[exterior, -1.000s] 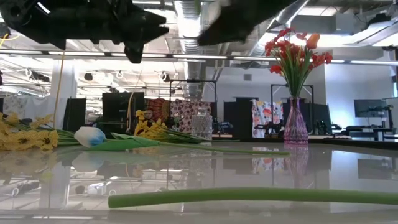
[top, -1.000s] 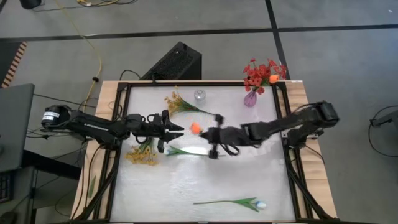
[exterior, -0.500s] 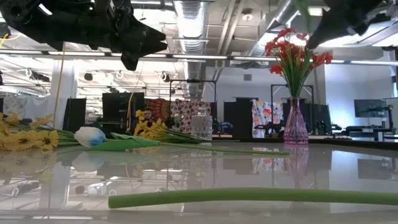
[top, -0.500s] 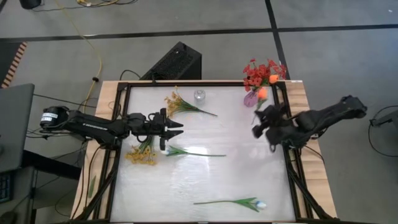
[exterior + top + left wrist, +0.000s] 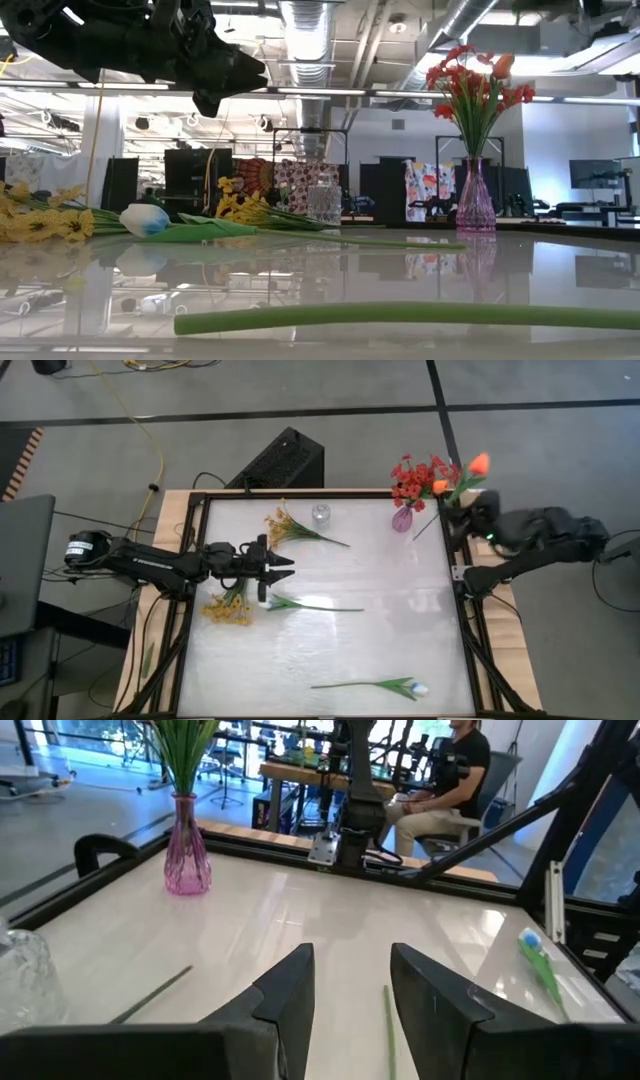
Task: Sort flowers into vase by color
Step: Put the orange tulip into the purple vase
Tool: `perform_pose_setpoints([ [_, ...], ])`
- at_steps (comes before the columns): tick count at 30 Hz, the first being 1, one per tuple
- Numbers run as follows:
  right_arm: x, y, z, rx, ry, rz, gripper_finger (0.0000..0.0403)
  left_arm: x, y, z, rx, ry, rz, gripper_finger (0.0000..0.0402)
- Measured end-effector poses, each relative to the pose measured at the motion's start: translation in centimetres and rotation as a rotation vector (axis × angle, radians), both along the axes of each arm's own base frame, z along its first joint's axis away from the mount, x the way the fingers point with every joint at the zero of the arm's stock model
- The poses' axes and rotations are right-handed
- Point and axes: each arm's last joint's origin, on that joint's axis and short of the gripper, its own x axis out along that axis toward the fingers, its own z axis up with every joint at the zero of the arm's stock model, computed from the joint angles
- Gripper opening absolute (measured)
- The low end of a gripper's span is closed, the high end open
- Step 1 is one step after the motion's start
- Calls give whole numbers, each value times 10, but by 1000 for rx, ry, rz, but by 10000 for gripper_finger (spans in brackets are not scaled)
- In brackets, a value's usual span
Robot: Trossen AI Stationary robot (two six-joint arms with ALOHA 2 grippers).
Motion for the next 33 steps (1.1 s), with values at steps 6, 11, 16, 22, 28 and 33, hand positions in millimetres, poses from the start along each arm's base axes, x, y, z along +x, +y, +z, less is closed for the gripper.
perform_pose_setpoints([
  [6,-15,-7,64,-222,-190,-59,20,0,1,1,28,-7,39,122],
  [11,-12,-13,94,-418,-251,-232,20,0,2,1,55,-9,50,122],
  [16,7,-27,98,-513,-145,-412,19,0,4,3,61,-26,59,122],
  [22,33,-68,77,-480,43,-510,19,-1,13,4,20,-40,102,122],
  [28,37,-135,63,-392,16,-461,19,-2,18,4,-18,-43,126,122],
  [33,19,-196,48,-216,-28,-432,19,-2,18,2,-24,-22,125,122],
])
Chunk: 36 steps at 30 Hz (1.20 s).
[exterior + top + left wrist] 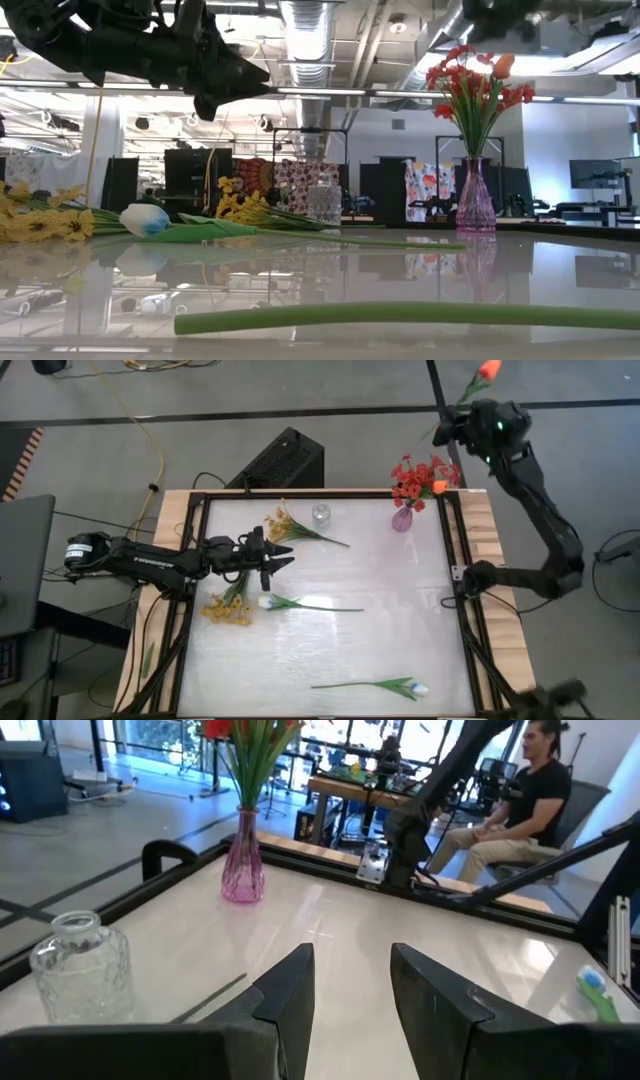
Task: Sort flowers into vase by color
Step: Put the orange tulip into the purple vase
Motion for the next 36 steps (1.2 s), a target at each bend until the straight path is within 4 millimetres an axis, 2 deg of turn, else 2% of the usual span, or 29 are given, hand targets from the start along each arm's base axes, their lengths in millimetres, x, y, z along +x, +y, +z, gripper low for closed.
perform_pose_setpoints([
  [5,-3,-45,-20,178,-48,78,19,0,0,-1,-2,14,3,122],
  [10,-1,-63,-30,333,59,85,19,0,0,-3,5,29,4,122],
  [15,8,-60,-29,407,125,126,20,0,0,-4,34,50,10,122],
  [21,16,-46,-26,419,155,175,20,0,1,-5,59,63,20,122],
  [36,40,-30,-34,458,264,304,20,-2,0,-13,47,152,16,122],
])
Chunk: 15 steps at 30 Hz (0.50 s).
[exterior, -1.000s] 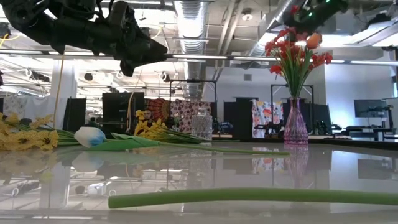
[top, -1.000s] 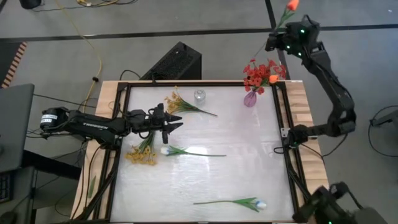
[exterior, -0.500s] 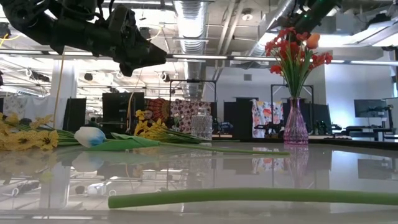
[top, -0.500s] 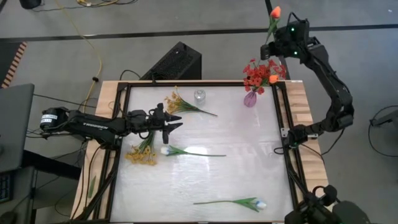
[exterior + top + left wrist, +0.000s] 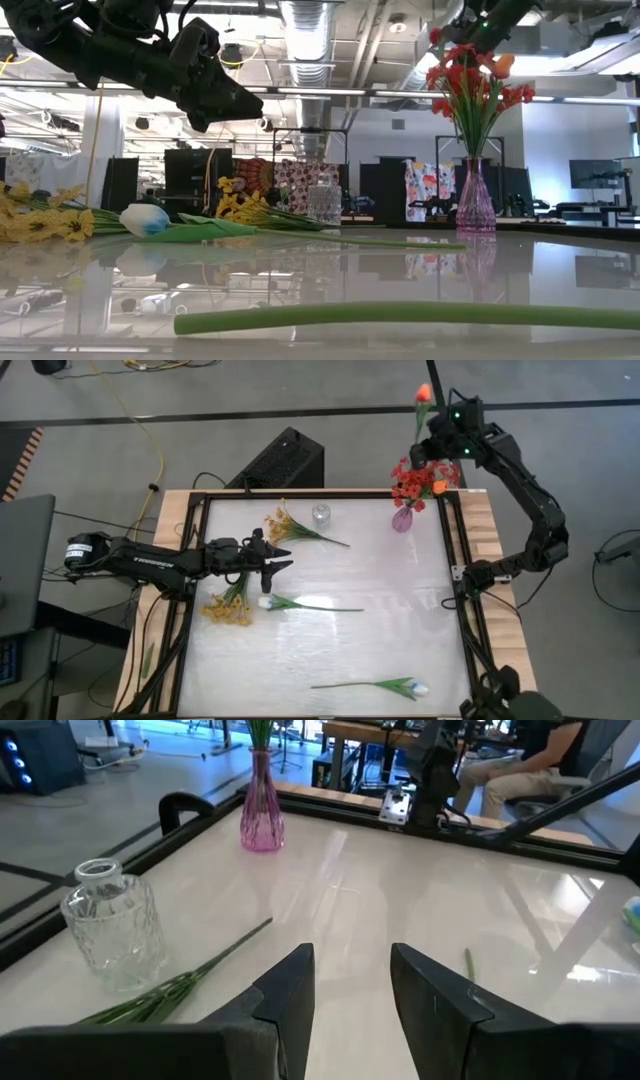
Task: Sort flowers into vase by color
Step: Put the orange tulip into the purple vase
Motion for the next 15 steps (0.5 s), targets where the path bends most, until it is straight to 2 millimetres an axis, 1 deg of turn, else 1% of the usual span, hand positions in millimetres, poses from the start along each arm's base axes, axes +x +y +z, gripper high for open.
perform_pose_setpoints([
  [5,9,1,-8,25,48,65,20,0,0,0,-4,1,0,122],
  [10,18,-7,-21,74,85,105,20,0,-1,-3,-17,24,-1,122],
  [12,21,-9,-24,79,91,114,20,0,-1,-3,-19,29,-1,122],
  [15,22,-11,-25,73,106,124,20,0,-1,-3,-22,30,-1,122],
])
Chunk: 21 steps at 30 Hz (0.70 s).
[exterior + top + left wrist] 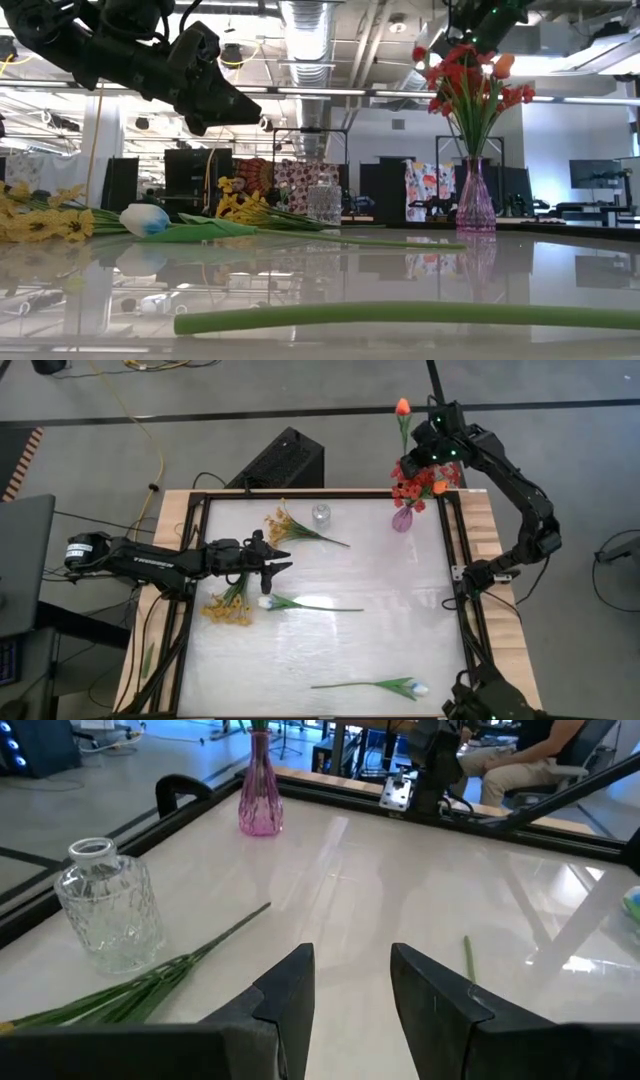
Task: Sort flowers into vase by color
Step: Put the orange tulip into the purple vase
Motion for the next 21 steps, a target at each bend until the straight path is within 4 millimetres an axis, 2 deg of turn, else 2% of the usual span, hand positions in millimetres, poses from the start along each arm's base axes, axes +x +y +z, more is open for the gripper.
perform_pose_setpoints([
  [6,-1,3,3,-18,2,14,20,0,0,0,7,2,-2,122],
  [16,-6,11,19,-27,11,22,20,0,0,1,21,-4,3,122],
  [21,-4,14,17,3,29,34,20,0,0,1,21,-5,4,122],
])
